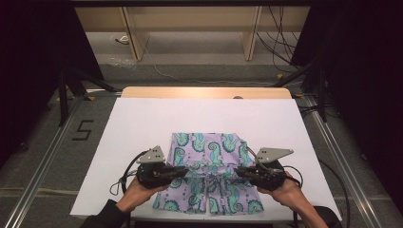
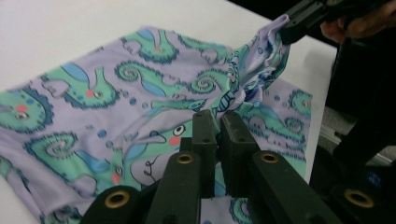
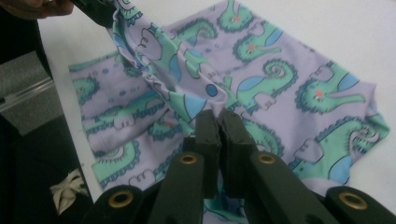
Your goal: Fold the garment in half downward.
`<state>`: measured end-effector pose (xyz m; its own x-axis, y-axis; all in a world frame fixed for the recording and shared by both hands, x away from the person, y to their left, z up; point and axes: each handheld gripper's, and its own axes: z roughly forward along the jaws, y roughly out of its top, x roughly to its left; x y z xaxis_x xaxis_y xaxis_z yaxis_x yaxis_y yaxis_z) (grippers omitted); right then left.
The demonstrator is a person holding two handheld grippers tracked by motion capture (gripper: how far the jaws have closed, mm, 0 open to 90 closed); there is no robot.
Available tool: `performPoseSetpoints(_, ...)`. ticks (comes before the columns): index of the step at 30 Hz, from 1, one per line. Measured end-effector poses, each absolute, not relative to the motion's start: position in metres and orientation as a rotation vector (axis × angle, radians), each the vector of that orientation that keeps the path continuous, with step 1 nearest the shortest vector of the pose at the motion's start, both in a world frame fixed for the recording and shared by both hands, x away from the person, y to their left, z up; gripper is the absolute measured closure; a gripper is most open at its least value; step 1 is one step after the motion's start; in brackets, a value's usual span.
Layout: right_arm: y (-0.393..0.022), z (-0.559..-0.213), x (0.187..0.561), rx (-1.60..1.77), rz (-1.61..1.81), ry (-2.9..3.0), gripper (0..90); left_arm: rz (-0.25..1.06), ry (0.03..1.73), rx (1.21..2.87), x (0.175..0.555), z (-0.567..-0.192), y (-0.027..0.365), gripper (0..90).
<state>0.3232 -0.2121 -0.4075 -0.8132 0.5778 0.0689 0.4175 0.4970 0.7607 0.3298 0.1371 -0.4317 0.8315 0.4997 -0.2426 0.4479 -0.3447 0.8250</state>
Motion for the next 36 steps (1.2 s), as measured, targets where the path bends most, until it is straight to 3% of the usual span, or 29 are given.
performPoseSetpoints(22,-0.201,-0.438,0.286,0.766,1.032,2.751,83.4,-0.063,0.668,2.202,0.295,-0.465,0.130,80.6)
performPoseSetpoints(25,-0.201,-0.438,0.284,0.761,1.041,2.781,73.9,-0.068,0.673,2.173,0.294,-0.461,0.132,70.4)
performPoseSetpoints(29,-0.202,-0.432,0.285,0.772,1.120,2.747,55.0,0.008,0.733,2.065,0.294,-0.449,0.139,49.0)
performPoseSetpoints(33,-0.206,-0.427,0.289,0.830,1.187,2.650,46.4,0.093,0.896,1.985,0.299,-0.445,0.149,32.8)
performPoseSetpoints(36,-0.210,-0.424,0.292,0.871,1.234,2.566,43.2,0.140,0.995,1.995,0.302,-0.448,0.152,25.9)
